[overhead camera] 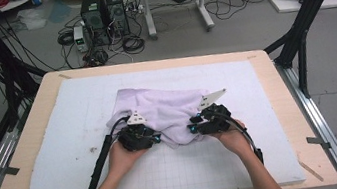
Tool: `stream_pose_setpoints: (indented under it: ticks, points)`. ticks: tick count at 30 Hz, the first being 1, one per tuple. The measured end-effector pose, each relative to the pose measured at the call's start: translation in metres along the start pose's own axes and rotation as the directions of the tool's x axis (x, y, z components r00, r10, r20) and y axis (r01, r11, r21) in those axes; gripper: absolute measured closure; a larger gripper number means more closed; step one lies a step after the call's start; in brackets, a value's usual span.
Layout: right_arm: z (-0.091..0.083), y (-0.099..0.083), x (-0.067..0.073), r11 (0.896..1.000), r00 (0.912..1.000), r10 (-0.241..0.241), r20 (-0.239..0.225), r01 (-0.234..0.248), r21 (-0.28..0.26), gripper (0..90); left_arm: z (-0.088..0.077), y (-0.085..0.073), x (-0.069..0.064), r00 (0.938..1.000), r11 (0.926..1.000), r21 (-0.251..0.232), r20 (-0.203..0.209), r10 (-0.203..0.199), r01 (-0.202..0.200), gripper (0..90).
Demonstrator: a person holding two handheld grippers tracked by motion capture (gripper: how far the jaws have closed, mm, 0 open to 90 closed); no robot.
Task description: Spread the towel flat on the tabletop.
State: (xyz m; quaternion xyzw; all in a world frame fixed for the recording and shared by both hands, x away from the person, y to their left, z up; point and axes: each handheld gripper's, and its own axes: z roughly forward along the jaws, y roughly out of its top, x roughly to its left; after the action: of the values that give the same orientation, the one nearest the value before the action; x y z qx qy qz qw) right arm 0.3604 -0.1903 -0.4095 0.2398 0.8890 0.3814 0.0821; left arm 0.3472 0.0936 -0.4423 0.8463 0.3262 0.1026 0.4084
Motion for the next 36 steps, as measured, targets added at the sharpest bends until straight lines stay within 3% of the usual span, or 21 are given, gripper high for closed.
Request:
stream_pose_setpoints:
  ticks: [4,6,8,16,22,25,31,36]
  points:
    - [0.007,0.000,0.000,1.000,0.9997,-0.018,0.016,0.017,0.012,71.5,0.002,0.002,-0.001,0.9995,1.0000,0.000,-0.033,0.006,-0.006,72.0]
    - [0.008,0.001,0.000,1.000,0.9997,-0.023,0.013,0.023,0.011,76.4,0.001,0.002,0.000,0.9995,0.9999,-0.004,-0.030,0.011,-0.011,81.9]
    - [0.007,0.001,-0.001,1.000,0.9999,-0.015,0.003,0.015,0.003,81.0,-0.002,0.002,0.000,0.9995,0.9998,-0.001,-0.025,0.021,-0.021,84.7]
    - [-0.005,0.004,0.006,0.999,0.9991,-0.026,-0.034,0.024,-0.043,85.6,-0.035,0.000,0.003,0.9987,0.9983,-0.029,-0.006,0.050,-0.050,85.8]
    - [-0.012,0.008,0.012,0.995,0.9973,-0.030,-0.067,0.023,-0.094,85.9,-0.063,-0.010,0.008,0.9978,0.9964,-0.053,-0.007,0.066,-0.066,85.8]
    - [-0.014,0.009,0.016,0.995,0.9962,-0.039,-0.077,0.032,-0.094,86.0,-0.074,-0.016,0.014,0.9971,0.9949,-0.068,0.004,0.076,-0.075,85.8]
    - [-0.015,0.010,0.020,0.994,0.9943,-0.038,-0.100,0.027,-0.110,86.0,-0.087,-0.027,0.030,0.9975,0.9917,-0.118,0.043,0.055,-0.050,85.9]
    - [-0.010,0.009,0.021,0.993,0.9924,-0.030,-0.120,0.017,-0.113,86.0,-0.090,-0.036,0.041,0.9962,0.9850,-0.171,0.078,0.040,-0.026,85.8]
